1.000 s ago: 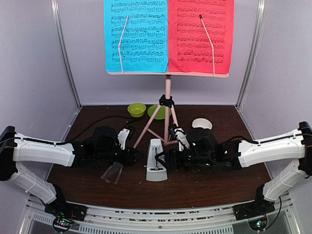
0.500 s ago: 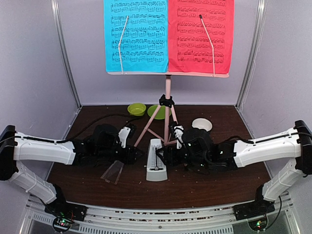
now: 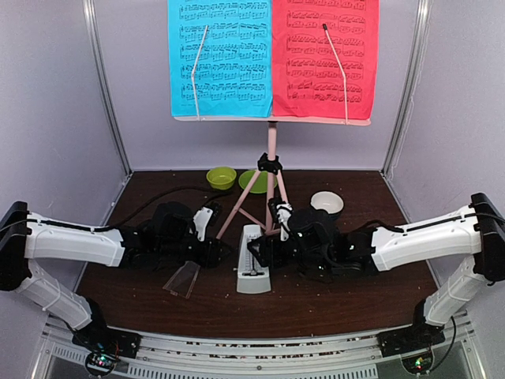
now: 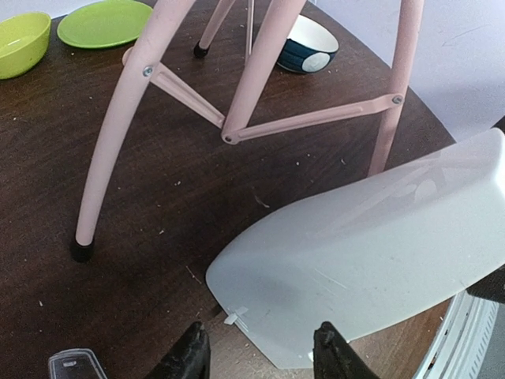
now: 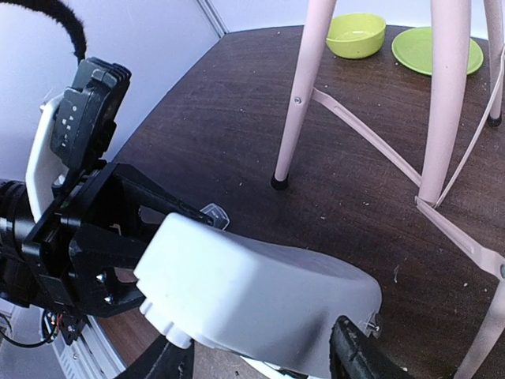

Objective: Set up the instrument practice props

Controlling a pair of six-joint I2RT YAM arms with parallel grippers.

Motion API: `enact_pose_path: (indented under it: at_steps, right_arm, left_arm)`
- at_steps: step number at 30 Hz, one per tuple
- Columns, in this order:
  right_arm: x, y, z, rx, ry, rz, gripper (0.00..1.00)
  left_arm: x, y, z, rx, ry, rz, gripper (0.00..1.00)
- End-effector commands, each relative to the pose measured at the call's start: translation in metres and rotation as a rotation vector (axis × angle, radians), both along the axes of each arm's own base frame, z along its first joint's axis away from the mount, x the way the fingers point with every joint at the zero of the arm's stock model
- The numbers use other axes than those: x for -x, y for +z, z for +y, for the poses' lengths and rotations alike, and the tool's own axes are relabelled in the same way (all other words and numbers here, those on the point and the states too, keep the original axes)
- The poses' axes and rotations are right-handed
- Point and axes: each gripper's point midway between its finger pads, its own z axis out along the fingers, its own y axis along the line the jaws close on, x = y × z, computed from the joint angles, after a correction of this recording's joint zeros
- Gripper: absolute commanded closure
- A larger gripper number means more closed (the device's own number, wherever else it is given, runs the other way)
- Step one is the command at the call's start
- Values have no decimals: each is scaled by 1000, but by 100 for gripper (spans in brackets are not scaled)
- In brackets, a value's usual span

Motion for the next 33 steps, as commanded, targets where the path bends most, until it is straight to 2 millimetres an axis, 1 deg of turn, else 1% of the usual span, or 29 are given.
enact_pose_path:
  at_steps: [1,6,10,14,17,19,20,23,25,30,33]
  right_arm:
    - [-7,7,-1,4,-45,-26,44]
    - [-6,6,-6,13,-52,-27,54]
    - [-3,10,-13,-1,-52,-29,61]
    - [1,9,-20,-13,-51,-29,67]
    - [3,9,-23,-18,-48,-28,68]
    - [5,11,-24,-23,-41,-27,66]
    - [6,12,-24,-27,-37,-26,63]
    - [8,15,-23,-36,-27,-25,51]
    - [7,18,-21,-39,-26,-26,46]
    - [2,19,-19,-10,-51,-24,44]
    - [-1,14,-26,10,-93,-15,44]
  left_arm:
    - [-8,15,-7,36,-14,-37,53]
    - [-11,16,-7,34,-16,-36,53]
    - [-13,17,-7,29,-23,-41,53]
    - [-16,15,-8,18,-25,-39,53]
    - [-17,14,-7,12,-21,-39,53]
    - [-18,15,-6,13,-18,-43,53]
    - [-18,16,-6,13,-16,-45,53]
    - [-19,18,-4,15,-11,-50,50]
    - [-19,18,-3,15,-5,-52,49]
    - [-18,19,1,15,8,-56,47]
    - [-18,21,5,17,19,-61,46]
